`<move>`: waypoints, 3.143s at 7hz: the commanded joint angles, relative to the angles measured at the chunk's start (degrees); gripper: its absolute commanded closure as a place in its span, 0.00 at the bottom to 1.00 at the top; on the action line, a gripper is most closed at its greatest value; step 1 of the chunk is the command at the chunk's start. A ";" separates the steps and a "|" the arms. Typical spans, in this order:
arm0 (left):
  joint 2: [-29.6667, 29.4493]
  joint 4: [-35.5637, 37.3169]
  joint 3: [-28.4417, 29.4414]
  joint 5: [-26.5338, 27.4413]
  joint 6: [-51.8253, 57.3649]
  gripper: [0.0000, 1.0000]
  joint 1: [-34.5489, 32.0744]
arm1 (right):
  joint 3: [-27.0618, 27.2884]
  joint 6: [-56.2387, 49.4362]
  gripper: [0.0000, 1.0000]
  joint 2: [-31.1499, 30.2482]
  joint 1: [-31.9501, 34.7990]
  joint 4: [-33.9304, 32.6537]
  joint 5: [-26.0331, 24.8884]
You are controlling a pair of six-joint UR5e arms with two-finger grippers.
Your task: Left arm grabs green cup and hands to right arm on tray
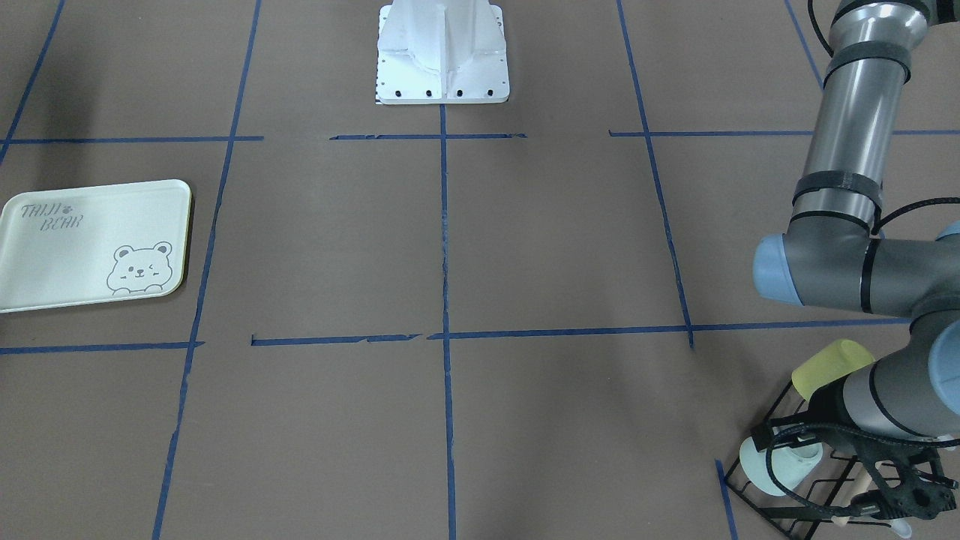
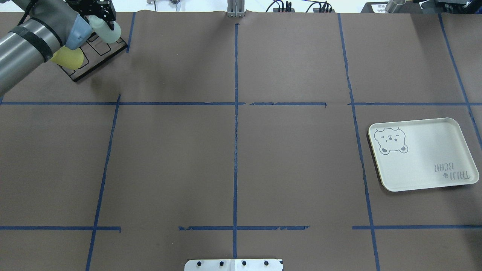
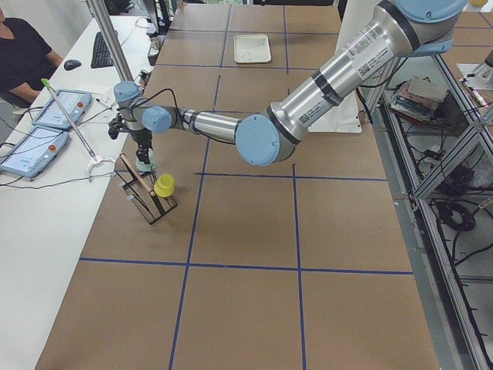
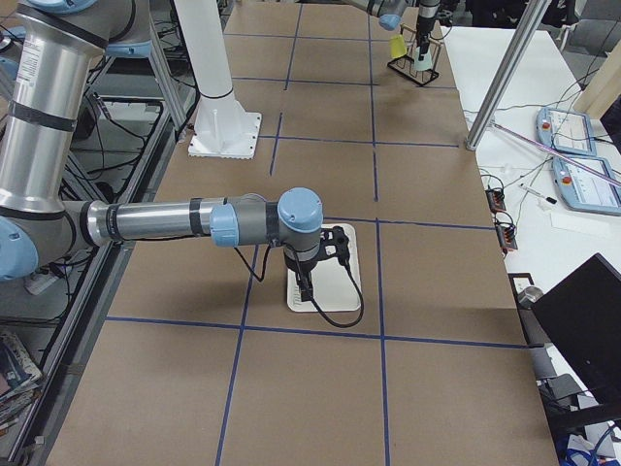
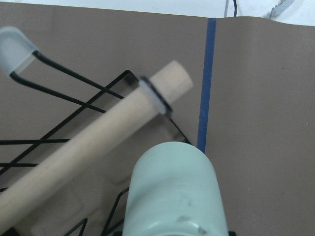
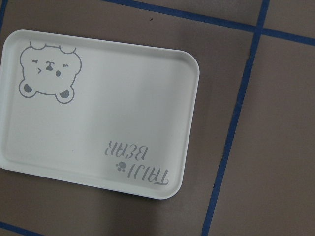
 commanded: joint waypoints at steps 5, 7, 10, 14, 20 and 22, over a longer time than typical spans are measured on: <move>11.37 15.04 -31.29 -0.25 -0.01 0.92 -2.31 | 0.08 0.12 0.00 0.09 -0.89 0.02 1.77; 18.38 13.74 -41.91 -4.34 -6.03 0.92 -1.53 | 0.17 1.51 0.00 2.27 -3.34 0.20 4.40; 19.03 10.33 -51.51 -8.25 -26.42 0.92 5.40 | -0.18 30.68 0.00 5.36 -14.30 19.09 3.98; 19.73 -28.28 -47.51 -7.81 -57.25 0.92 15.43 | -0.10 80.76 0.00 12.37 -29.16 55.04 1.86; 19.82 -76.83 -44.68 19.75 -95.46 0.92 38.77 | -0.01 115.38 0.00 23.81 -34.99 88.21 -2.43; 18.68 -78.38 -44.85 19.88 -94.77 0.94 41.27 | -0.36 124.97 0.00 25.57 -40.15 98.15 -11.19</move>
